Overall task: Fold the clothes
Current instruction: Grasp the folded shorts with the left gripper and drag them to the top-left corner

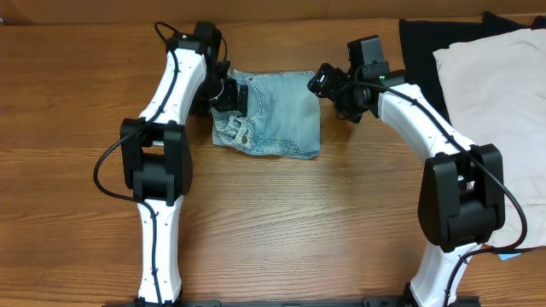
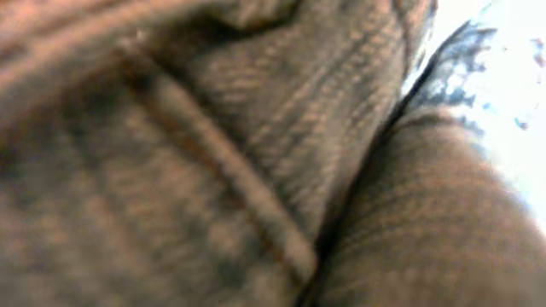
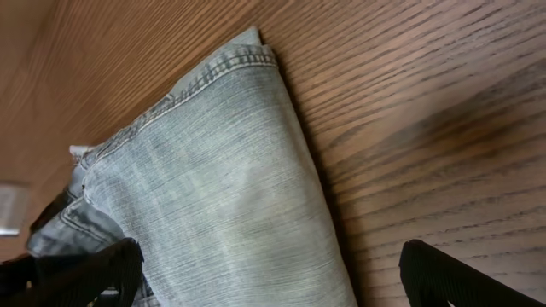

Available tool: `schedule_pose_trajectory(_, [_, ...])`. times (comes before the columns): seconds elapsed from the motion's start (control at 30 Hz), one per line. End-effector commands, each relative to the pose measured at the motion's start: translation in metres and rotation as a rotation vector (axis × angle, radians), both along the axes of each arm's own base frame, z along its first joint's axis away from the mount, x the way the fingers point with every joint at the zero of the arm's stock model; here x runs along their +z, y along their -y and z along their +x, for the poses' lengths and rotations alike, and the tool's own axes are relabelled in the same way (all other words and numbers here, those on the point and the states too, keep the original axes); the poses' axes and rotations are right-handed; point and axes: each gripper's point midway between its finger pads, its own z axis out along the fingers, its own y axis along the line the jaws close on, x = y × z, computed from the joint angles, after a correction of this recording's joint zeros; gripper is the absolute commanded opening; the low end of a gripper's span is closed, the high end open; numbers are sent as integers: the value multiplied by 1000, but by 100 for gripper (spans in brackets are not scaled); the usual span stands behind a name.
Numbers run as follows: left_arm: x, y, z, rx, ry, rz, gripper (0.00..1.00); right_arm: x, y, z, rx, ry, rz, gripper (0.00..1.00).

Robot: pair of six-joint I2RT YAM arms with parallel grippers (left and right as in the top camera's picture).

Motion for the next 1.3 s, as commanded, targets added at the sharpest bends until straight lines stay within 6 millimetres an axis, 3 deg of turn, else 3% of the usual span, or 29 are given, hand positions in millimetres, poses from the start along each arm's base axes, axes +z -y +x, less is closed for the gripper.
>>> schedule_pose_trajectory(0.0, [-19,-3,-5,9,-18,16,100,5,3,5,-14,21,-14,100])
schedule_pose_trajectory(0.17, [-21,1,-2,6,-4,2,100,4,3,6,-14,20,-14,100])
schedule_pose_trajectory(0.33, [-21,24,-6,-36,-1,-17,83,3,3,6,-16,21,-16,100])
schedule_pose_trajectory(0.53, [-21,49,-1,-25,38,-14,41,3,4,6,-16,20,-17,100])
schedule_pose_trajectory(0.7, [-20,43,7,69,48,-14,9,3,4,6,-16,20,-17,100])
schedule_pose_trajectory(0.73, [-21,35,9,103,45,-7,4,3,4,6,-16,20,-17,100])
schedule_pose_trajectory(0.83, [-21,-3,17,257,23,8,4,3,5,6,-19,21,-23,100])
schedule_pose_trajectory(0.97, [-21,-104,26,678,-27,-2,4,3,5,6,-20,22,-23,100])
schedule_pose_trajectory(1.1, [-20,-199,18,1173,-103,-59,4,3,5,6,-20,22,-24,100])
schedule_pose_trajectory(1.2, [-20,-249,13,1445,-111,-96,4,3,6,7,-24,24,-30,100])
schedule_pose_trajectory(1.27, [-18,-274,17,1523,-73,-118,4,3,7,7,-26,25,-32,100])
